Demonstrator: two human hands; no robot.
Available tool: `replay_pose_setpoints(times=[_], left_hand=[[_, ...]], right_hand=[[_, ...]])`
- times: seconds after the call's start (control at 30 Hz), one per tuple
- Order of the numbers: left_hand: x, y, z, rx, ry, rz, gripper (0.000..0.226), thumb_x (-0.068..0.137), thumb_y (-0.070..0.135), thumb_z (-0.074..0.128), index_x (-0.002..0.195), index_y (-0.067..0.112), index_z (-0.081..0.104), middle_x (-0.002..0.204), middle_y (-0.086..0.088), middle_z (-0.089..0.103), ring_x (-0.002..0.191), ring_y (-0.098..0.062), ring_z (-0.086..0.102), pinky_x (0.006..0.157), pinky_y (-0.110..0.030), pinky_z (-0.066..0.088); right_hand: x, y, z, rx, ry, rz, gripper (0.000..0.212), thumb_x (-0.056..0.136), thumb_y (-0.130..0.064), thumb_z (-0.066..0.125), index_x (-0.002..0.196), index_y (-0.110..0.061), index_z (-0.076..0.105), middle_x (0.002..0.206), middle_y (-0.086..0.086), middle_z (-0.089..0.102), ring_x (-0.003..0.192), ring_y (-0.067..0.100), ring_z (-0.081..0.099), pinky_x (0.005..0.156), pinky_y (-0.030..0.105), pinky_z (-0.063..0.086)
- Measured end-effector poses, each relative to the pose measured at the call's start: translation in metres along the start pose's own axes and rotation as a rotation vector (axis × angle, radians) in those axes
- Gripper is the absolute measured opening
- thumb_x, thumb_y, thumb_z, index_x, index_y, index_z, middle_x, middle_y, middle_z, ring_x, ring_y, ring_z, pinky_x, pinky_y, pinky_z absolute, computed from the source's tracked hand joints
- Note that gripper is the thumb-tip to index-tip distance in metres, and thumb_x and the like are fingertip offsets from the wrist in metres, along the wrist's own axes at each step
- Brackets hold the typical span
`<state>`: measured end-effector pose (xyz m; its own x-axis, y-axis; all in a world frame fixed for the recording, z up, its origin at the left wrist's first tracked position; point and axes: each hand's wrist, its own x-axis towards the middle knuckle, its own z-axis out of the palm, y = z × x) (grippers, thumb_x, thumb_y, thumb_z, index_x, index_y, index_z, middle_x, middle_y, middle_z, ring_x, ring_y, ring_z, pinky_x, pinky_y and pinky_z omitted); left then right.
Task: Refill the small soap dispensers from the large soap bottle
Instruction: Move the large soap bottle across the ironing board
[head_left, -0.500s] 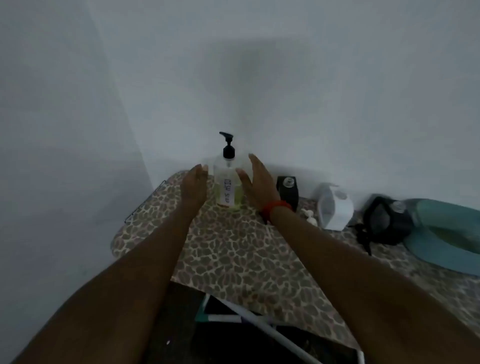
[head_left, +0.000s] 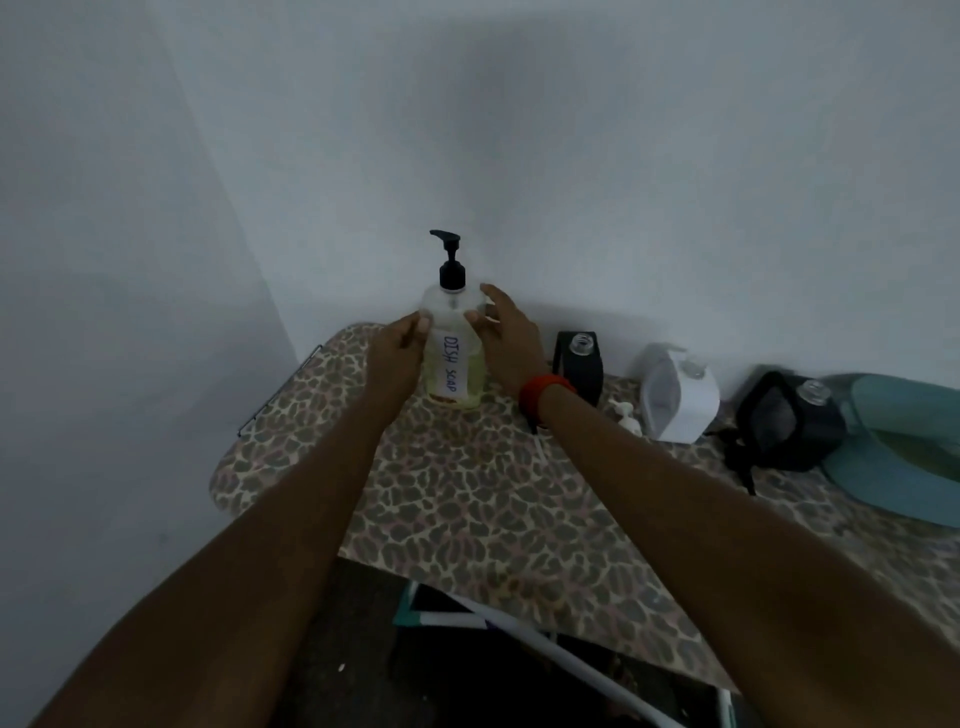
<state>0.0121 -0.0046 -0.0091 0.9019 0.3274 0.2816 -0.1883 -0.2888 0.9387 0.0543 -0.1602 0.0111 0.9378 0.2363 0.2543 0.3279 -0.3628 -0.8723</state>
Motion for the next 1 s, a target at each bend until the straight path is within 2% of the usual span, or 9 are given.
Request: replay_pose_setpoints(times=[0.13, 0.23, 0.3, 0.43, 0.57, 0.7, 0.8, 0.9, 1.0], left_hand=[[-0.017, 0.033, -0.007, -0.004, 0.004, 0.043, 0.021, 0.100, 0.038, 0.054, 0.100, 0.052, 0.070, 0.090, 0.020, 0.074, 0.086, 0.000, 0.069, 0.078, -0.033, 0.059], [-0.034, 0.066, -0.006, -0.021, -0.021, 0.045, 0.022, 0.097, 0.039, 0.057, 0.096, 0.058, 0.070, 0.093, 0.012, 0.075, 0.090, -0.013, 0.069, 0.084, -0.047, 0.059], [-0.045, 0.086, 0.001, -0.054, -0.051, 0.050, 0.018, 0.096, 0.037, 0.061, 0.107, 0.046, 0.072, 0.098, 0.003, 0.075, 0.095, -0.018, 0.070, 0.086, -0.052, 0.058], [-0.073, 0.126, 0.034, -0.092, -0.113, 0.059, 0.035, 0.093, 0.030, 0.067, 0.123, 0.012, 0.068, 0.107, -0.006, 0.074, 0.096, -0.016, 0.071, 0.084, -0.048, 0.060], [-0.111, 0.159, 0.085, -0.134, -0.208, 0.059, 0.035, 0.093, 0.021, 0.068, 0.124, 0.005, 0.066, 0.112, -0.014, 0.072, 0.101, -0.023, 0.070, 0.086, -0.046, 0.059], [-0.156, 0.187, 0.148, -0.146, -0.330, 0.095, 0.032, 0.095, 0.017, 0.065, 0.122, 0.003, 0.067, 0.113, -0.013, 0.072, 0.099, -0.019, 0.069, 0.085, -0.039, 0.060], [-0.189, 0.202, 0.197, -0.155, -0.488, 0.066, 0.028, 0.096, 0.020, 0.063, 0.120, 0.007, 0.069, 0.108, -0.010, 0.073, 0.098, -0.019, 0.069, 0.088, -0.040, 0.059], [-0.219, 0.204, 0.244, -0.118, -0.590, 0.049, 0.020, 0.095, 0.018, 0.064, 0.110, 0.008, 0.073, 0.101, -0.009, 0.074, 0.096, -0.022, 0.071, 0.088, -0.046, 0.059], [-0.244, 0.195, 0.290, -0.083, -0.651, 0.016, 0.022, 0.097, 0.014, 0.061, 0.106, -0.004, 0.070, 0.100, -0.019, 0.072, 0.103, -0.035, 0.068, 0.092, -0.054, 0.055]], right_hand=[[-0.020, -0.023, -0.020, 0.090, 0.014, -0.007, 0.050, 0.101, -0.031, 0.054, 0.147, -0.016, 0.043, 0.135, 0.014, 0.059, 0.120, 0.024, 0.060, 0.104, 0.038, 0.048], [-0.043, -0.041, -0.048, 0.129, 0.046, -0.038, 0.047, 0.101, -0.026, 0.055, 0.145, -0.016, 0.045, 0.130, 0.014, 0.062, 0.113, 0.024, 0.063, 0.099, 0.046, 0.052], [-0.061, -0.051, -0.072, 0.141, 0.081, -0.055, 0.045, 0.101, -0.024, 0.055, 0.144, -0.015, 0.047, 0.125, 0.013, 0.064, 0.109, 0.023, 0.064, 0.096, 0.047, 0.054], [-0.103, -0.058, -0.130, 0.109, 0.162, -0.070, 0.041, 0.101, -0.018, 0.055, 0.142, -0.016, 0.050, 0.120, 0.009, 0.067, 0.108, 0.019, 0.065, 0.095, 0.045, 0.054], [-0.155, -0.057, -0.197, 0.072, 0.242, -0.080, 0.040, 0.101, -0.012, 0.054, 0.141, -0.014, 0.051, 0.112, 0.008, 0.069, 0.105, 0.021, 0.067, 0.093, 0.046, 0.056], [-0.212, -0.044, -0.264, -0.020, 0.365, -0.066, 0.041, 0.100, -0.027, 0.059, 0.139, -0.017, 0.055, 0.109, 0.005, 0.070, 0.099, 0.017, 0.068, 0.090, 0.038, 0.057], [-0.252, -0.023, -0.309, -0.053, 0.429, -0.031, 0.036, 0.099, -0.024, 0.059, 0.134, -0.015, 0.057, 0.104, 0.001, 0.070, 0.098, 0.014, 0.068, 0.092, 0.040, 0.056], [-0.287, 0.007, -0.345, -0.038, 0.445, 0.044, 0.039, 0.100, -0.020, 0.058, 0.138, -0.009, 0.053, 0.113, 0.009, 0.068, 0.105, 0.021, 0.067, 0.093, 0.048, 0.055], [-0.313, 0.037, -0.371, -0.053, 0.466, 0.103, 0.044, 0.100, -0.014, 0.057, 0.142, -0.005, 0.048, 0.126, 0.013, 0.062, 0.113, 0.023, 0.062, 0.098, 0.050, 0.052]])
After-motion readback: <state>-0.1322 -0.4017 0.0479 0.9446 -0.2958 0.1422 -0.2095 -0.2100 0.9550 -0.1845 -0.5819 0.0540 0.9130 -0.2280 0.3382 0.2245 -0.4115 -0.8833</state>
